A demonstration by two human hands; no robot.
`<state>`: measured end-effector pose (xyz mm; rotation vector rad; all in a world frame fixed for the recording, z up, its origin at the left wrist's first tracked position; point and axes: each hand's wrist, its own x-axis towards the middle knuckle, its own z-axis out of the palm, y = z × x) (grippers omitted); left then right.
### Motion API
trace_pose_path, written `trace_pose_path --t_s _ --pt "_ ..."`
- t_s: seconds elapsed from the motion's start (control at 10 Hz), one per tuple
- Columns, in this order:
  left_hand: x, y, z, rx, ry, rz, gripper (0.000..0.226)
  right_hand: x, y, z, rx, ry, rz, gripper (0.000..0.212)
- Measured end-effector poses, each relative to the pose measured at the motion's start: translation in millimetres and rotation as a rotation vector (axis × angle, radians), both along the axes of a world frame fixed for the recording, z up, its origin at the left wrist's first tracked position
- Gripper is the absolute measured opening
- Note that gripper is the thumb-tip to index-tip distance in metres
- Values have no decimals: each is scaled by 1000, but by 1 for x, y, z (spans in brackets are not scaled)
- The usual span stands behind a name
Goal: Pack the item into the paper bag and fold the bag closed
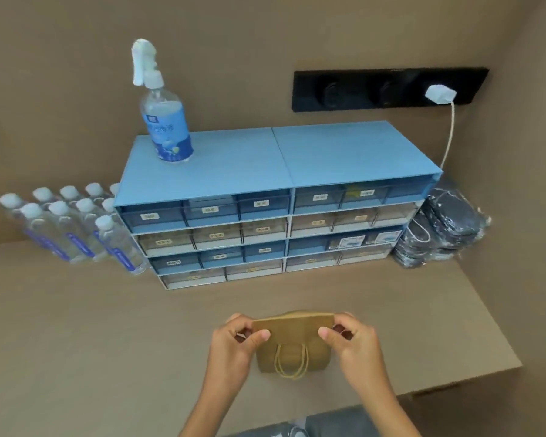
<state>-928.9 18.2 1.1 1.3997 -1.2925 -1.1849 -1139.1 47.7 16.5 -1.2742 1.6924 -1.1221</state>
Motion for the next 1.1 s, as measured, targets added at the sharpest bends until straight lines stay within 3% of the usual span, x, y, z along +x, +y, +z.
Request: trace_pose_path --t_s 0.1,0.3,0.5,0.8,0.9,1.0,1.1 --pt "-4 -7 -4 7 -42 113 32 -6 -32 -10 20 31 107 22" --pt "1 -28 -14 43 -108 240 21 2 -74 -26 2 30 207 22" --pt "-1 -31 -28 125 -144 228 30 6 -75 -48 71 35 168 22" --pt "0 -27 -40 104 -133 190 15 7 -65 -53 82 -25 141 15" --pt "4 -27 -35 111 -116 144 17 9 -62 -46 118 -16 140 26" --pt "9 -25 -26 107 -169 79 34 6 -60 -40 188 81 180 46" --pt "13 -24 -12 9 -285 84 53 3 -58 -23 65 153 235 65"
